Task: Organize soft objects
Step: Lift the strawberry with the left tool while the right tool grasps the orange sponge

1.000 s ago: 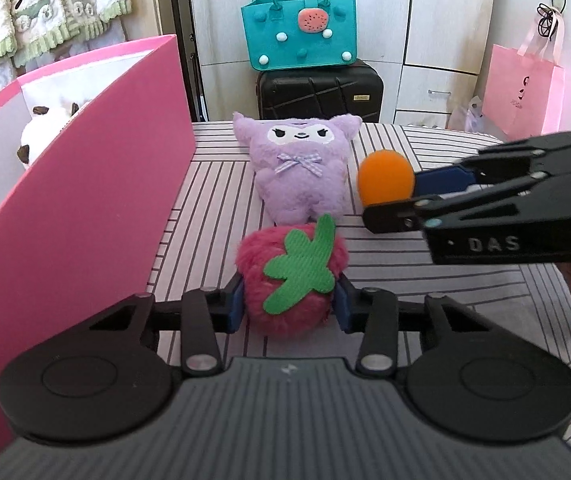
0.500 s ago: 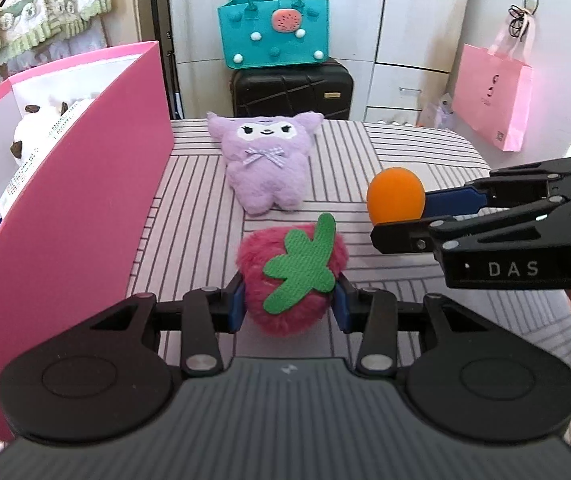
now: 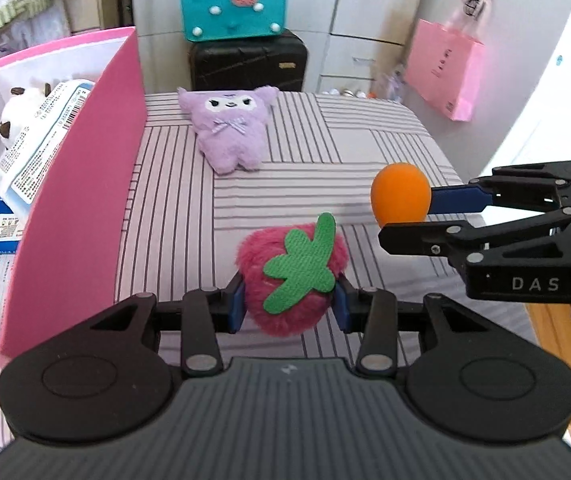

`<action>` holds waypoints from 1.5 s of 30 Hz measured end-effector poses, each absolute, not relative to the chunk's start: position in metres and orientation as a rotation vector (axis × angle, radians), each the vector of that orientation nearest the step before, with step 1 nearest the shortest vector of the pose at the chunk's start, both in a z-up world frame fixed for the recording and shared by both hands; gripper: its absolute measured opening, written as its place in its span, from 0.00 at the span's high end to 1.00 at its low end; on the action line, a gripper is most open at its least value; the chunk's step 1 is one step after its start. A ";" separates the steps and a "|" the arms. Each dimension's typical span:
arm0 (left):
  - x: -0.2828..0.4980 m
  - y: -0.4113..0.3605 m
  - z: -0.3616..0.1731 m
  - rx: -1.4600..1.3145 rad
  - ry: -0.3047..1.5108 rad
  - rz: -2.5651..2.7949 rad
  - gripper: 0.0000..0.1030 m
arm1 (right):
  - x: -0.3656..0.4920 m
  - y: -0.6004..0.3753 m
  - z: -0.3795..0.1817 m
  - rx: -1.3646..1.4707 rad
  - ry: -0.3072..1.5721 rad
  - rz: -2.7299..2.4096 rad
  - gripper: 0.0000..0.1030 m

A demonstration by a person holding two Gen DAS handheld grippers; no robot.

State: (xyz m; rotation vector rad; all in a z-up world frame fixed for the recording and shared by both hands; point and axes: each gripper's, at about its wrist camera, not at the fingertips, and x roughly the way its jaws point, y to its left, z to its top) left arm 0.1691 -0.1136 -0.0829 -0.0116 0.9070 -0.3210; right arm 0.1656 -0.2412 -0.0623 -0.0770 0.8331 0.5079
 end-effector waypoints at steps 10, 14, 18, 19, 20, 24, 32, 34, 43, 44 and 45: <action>0.145 -0.086 -0.055 -0.021 0.955 -0.453 0.61 | 0.128 -0.228 -0.036 -0.091 0.849 0.521 0.53; 0.134 -0.073 -0.042 -0.011 0.963 -0.479 0.61 | 0.113 -0.219 -0.023 -0.106 0.841 0.545 0.53; 0.123 -0.058 -0.022 -0.019 0.963 -0.510 0.61 | 0.101 -0.209 -0.010 -0.118 0.832 0.579 0.53; 0.120 -0.055 -0.017 -0.013 0.957 -0.513 0.61 | 0.098 -0.207 -0.006 -0.119 0.829 0.584 0.53; 0.117 -0.052 -0.011 -0.005 0.948 -0.518 0.61 | 0.096 -0.203 -0.002 -0.122 0.825 0.593 0.53; 0.106 -0.033 0.011 0.007 0.930 -0.535 0.61 | 0.090 -0.189 0.011 -0.145 0.803 0.622 0.53; 0.097 0.002 0.032 0.032 0.907 -0.508 0.61 | 0.083 -0.158 0.037 -0.199 0.751 0.673 0.53; 0.096 0.010 0.034 0.035 0.895 -0.489 0.61 | 0.084 -0.147 0.045 -0.213 0.729 0.692 0.53; 0.115 0.059 0.038 0.021 0.846 -0.398 0.61 | 0.109 -0.102 0.057 -0.282 0.695 0.768 0.53; 0.119 0.064 0.035 0.018 0.842 -0.392 0.61 | 0.113 -0.098 0.056 -0.289 0.689 0.776 0.53; 0.124 0.068 0.033 0.011 0.844 -0.387 0.61 | 0.119 -0.093 0.054 -0.295 0.685 0.782 0.53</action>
